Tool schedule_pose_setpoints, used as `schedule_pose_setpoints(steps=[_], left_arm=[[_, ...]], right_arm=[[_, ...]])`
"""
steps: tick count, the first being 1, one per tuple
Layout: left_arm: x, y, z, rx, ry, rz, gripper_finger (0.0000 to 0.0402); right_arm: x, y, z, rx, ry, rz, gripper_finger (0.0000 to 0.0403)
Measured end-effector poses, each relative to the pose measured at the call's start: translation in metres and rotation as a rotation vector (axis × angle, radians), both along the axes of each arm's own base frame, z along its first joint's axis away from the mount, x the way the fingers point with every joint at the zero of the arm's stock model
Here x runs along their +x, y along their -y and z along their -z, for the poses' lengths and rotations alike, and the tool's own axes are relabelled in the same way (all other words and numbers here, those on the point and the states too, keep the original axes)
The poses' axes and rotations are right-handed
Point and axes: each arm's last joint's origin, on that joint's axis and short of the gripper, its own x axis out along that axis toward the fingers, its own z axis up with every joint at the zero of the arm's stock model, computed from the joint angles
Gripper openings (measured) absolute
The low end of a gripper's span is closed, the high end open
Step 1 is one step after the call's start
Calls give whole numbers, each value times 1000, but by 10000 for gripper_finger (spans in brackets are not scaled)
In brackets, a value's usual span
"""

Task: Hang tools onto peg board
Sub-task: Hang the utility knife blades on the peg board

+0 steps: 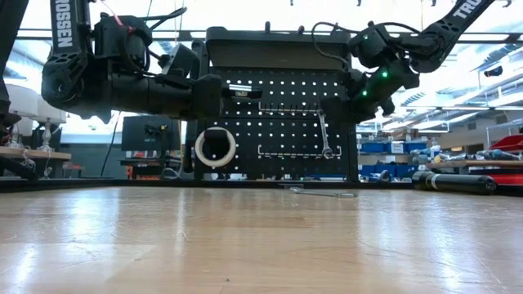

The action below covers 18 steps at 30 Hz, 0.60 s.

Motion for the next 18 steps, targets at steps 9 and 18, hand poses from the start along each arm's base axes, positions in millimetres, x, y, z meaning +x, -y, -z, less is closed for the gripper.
schedule_pose_setpoints(steps=[9, 18], left_arm=[[0, -4, 4, -10, -35, -16, 0], [0, -6, 4, -15, -31, -11, 0]], right_arm=[[13, -24, 6, 100, -11, -230, 203], [37, -49, 23, 195, 55, -386, 201]])
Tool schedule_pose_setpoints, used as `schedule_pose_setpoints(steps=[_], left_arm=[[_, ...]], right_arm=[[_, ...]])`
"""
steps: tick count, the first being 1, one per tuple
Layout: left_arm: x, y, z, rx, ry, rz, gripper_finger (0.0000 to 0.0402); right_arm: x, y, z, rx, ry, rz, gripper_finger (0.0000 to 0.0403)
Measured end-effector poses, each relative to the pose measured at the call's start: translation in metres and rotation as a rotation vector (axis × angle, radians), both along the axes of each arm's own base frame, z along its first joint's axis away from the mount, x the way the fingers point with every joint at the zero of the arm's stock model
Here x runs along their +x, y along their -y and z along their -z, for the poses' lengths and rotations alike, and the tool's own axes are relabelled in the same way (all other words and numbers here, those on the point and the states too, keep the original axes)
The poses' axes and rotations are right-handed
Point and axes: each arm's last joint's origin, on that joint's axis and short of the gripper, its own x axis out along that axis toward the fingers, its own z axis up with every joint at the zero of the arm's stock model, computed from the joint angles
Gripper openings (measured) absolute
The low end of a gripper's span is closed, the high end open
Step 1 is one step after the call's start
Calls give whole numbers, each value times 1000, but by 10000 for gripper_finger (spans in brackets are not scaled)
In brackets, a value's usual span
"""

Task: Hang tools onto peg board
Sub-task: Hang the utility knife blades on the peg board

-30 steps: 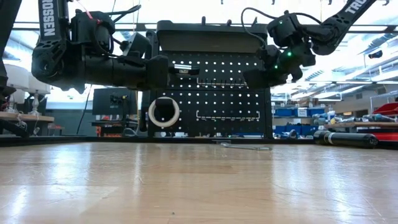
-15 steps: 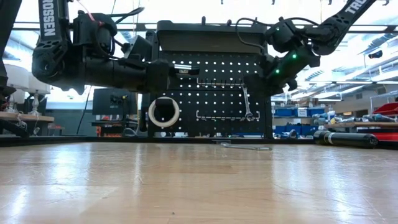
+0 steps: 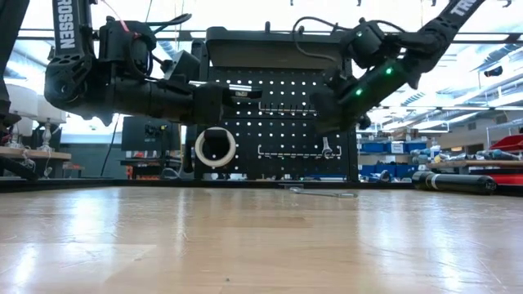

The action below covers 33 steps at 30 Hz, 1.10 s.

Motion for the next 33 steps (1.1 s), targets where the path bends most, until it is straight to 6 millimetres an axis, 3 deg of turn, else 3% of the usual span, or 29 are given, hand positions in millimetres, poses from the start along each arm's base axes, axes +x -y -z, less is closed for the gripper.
schedule_pose_setpoints(steps=[7, 17, 25, 33], left_arm=[[-1, -1, 0, -11, 10, -32, 0], [-20, -3, 9, -13, -14, -128, 0], [-43, -12, 20, -40, -45, -183, 0], [-47, -15, 22, -58, -35, -192, 0]], right_arm=[[49, -7, 23, 34, -54, -58, 201], [103, 38, 40, 59, -37, 38, 200], [102, 72, 46, 215, 3, 233, 195], [95, 96, 42, 259, 0, 312, 188]])
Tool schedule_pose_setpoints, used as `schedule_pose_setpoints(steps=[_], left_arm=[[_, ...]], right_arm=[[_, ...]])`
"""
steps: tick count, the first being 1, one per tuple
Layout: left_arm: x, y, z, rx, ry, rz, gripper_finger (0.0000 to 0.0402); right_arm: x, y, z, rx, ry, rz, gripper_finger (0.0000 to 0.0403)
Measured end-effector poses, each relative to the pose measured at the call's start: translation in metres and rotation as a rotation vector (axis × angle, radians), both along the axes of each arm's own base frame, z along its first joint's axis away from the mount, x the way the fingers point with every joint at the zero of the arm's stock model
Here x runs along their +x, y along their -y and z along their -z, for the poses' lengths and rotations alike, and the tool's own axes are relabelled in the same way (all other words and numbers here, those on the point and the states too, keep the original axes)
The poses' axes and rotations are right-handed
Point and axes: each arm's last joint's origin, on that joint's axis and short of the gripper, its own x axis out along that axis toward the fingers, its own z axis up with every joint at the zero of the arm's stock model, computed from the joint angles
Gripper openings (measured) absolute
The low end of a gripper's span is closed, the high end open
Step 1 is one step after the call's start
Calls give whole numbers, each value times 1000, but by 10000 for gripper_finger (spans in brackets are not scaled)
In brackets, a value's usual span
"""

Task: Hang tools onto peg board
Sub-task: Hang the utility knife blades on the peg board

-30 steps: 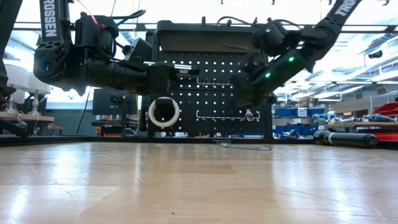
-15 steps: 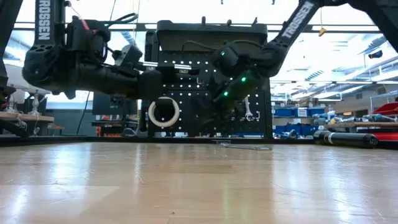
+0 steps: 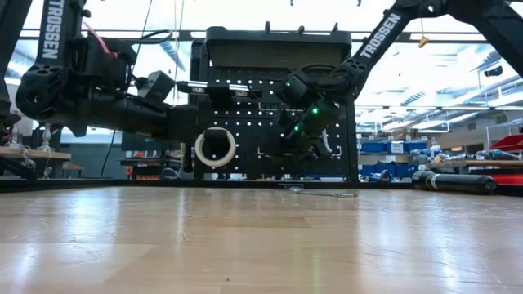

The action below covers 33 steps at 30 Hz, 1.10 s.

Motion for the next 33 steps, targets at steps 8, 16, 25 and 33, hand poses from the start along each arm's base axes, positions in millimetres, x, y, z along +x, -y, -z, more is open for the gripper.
schedule_pose_setpoints(steps=[8, 16, 25, 33], left_arm=[[0, 0, 0, 0, 3, 9, 0], [0, 0, 0, 2, 1, 8, 0], [0, 0, 0, 3, 0, 8, 0], [0, 0, 0, 14, -14, 8, 0]], right_arm=[[-10, 19, -6, 92, -155, -57, 187], [-6, 17, -13, 45, -235, -197, 134], [-3, -2, -9, -121, -546, -575, 10], [-2, -7, -10, -372, -872, -843, 6]])
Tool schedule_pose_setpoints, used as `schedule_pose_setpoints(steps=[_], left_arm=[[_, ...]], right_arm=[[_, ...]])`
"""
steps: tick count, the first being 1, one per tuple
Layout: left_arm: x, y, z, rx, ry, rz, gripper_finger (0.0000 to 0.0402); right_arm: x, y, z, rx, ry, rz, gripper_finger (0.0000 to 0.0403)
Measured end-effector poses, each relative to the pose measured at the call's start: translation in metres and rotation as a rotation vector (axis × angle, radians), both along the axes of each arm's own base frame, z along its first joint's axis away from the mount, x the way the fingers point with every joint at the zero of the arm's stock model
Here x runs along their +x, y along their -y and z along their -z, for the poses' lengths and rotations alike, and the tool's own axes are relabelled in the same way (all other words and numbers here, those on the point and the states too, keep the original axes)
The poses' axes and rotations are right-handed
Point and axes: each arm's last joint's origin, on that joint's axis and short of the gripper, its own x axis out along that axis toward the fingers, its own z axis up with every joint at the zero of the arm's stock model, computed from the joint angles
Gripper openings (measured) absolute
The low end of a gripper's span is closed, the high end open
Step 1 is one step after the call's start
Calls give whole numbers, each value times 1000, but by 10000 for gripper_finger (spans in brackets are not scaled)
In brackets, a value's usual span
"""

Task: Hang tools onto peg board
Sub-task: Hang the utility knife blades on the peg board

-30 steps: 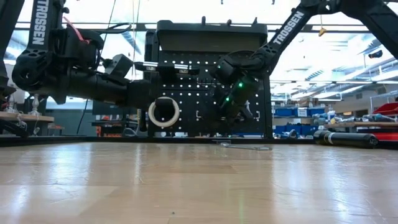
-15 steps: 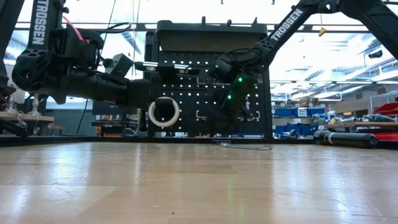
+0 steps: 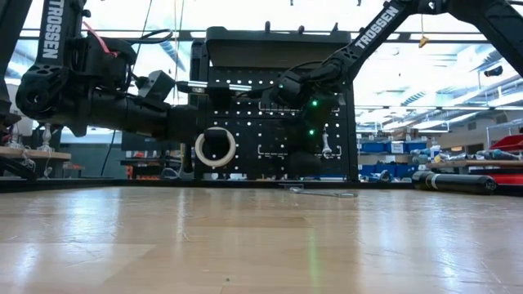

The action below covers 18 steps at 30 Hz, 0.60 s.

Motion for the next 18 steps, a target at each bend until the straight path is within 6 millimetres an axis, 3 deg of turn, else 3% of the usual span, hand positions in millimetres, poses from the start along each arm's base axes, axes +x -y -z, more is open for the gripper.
schedule_pose_setpoints(steps=[5, 18], left_arm=[[0, 0, 0, 1, -2, 0, 0], [0, 0, 0, 0, -3, 0, 0]], right_arm=[[-1, 6, -2, -97, -76, -85, 7], [-12, 28, 0, -82, -138, -294, 2]])
